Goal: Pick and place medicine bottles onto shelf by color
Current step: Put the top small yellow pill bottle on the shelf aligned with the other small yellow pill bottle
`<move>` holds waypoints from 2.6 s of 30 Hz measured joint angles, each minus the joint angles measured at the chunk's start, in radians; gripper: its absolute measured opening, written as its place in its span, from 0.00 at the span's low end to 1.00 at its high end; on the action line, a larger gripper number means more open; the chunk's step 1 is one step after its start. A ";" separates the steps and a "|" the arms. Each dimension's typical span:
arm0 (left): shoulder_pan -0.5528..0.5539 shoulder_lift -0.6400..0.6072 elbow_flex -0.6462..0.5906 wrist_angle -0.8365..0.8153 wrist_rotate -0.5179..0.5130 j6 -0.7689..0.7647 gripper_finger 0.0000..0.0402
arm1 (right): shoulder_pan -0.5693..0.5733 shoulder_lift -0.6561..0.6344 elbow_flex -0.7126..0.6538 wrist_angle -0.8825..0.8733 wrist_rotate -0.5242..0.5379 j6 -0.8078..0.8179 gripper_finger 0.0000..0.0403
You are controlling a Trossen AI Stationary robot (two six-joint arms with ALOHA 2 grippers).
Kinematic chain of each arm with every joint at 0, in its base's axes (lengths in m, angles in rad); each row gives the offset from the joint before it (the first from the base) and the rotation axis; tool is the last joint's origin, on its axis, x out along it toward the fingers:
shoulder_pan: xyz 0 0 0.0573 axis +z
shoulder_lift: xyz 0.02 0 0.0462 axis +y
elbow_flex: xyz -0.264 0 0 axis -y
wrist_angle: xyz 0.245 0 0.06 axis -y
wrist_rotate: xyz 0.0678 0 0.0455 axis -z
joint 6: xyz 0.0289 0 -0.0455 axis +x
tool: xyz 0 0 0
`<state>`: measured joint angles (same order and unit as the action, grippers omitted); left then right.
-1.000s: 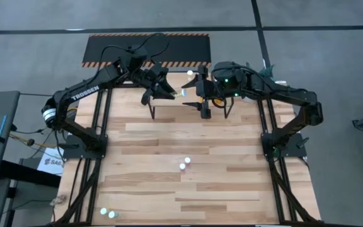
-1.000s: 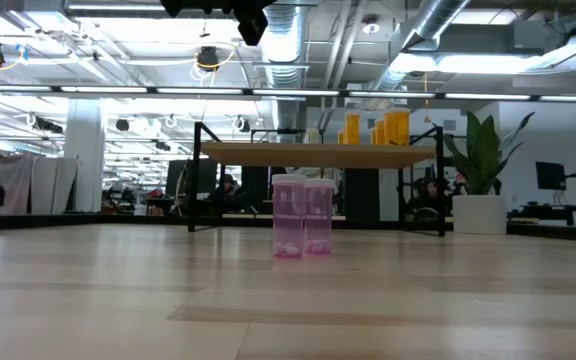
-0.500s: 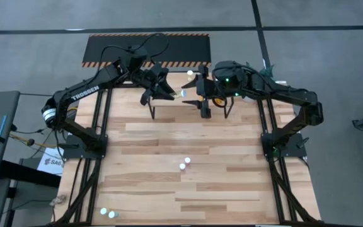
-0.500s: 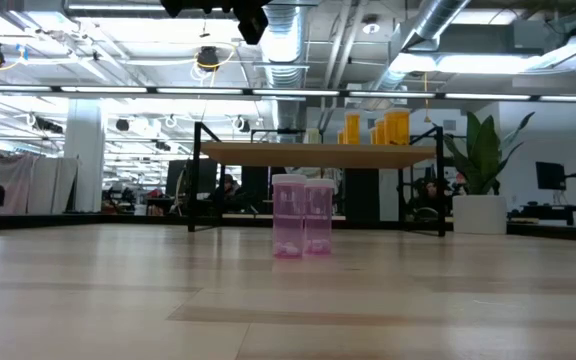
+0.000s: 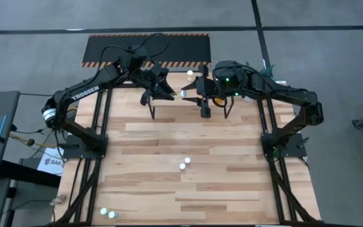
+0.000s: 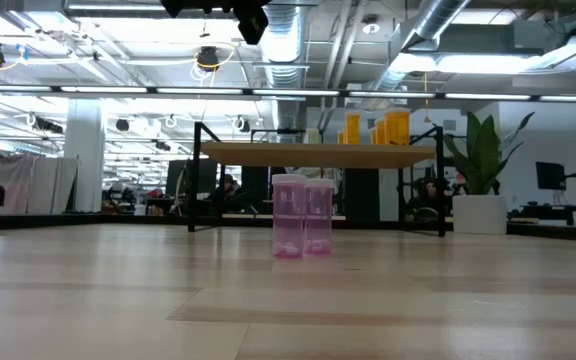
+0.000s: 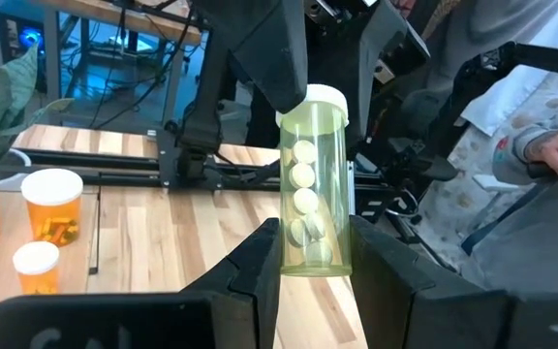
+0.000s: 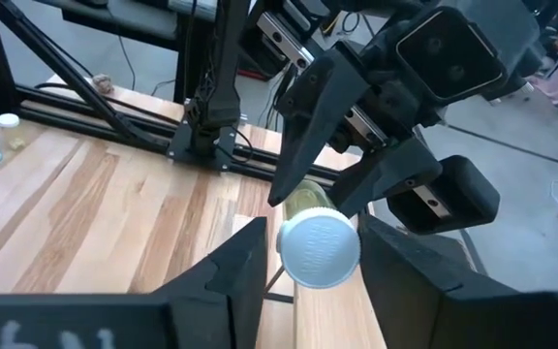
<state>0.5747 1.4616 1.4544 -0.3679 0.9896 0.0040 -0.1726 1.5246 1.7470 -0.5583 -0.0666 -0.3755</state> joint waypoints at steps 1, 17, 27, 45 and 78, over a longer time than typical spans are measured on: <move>0.000 0.000 0.000 0.000 0.000 0.000 0.22 | 0.000 0.000 0.000 0.000 0.000 0.000 0.43; 0.052 -0.005 0.001 -0.026 -0.128 0.010 0.55 | -0.009 0.000 0.000 -0.052 -0.003 -0.014 0.35; 0.200 -0.071 0.002 -0.190 -0.270 0.060 0.58 | -0.118 0.053 0.002 -0.141 -0.064 0.053 0.33; 0.169 -0.088 0.001 -0.280 -0.321 0.092 0.57 | -0.310 0.346 0.256 -0.462 -0.094 0.071 0.34; 0.158 -0.087 0.001 -0.296 -0.329 0.090 0.57 | -0.406 0.489 0.346 -0.531 -0.122 0.027 0.34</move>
<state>0.7326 1.3743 1.4551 -0.6642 0.6609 0.0937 -0.5781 2.0136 2.0930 -1.0893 -0.1890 -0.3489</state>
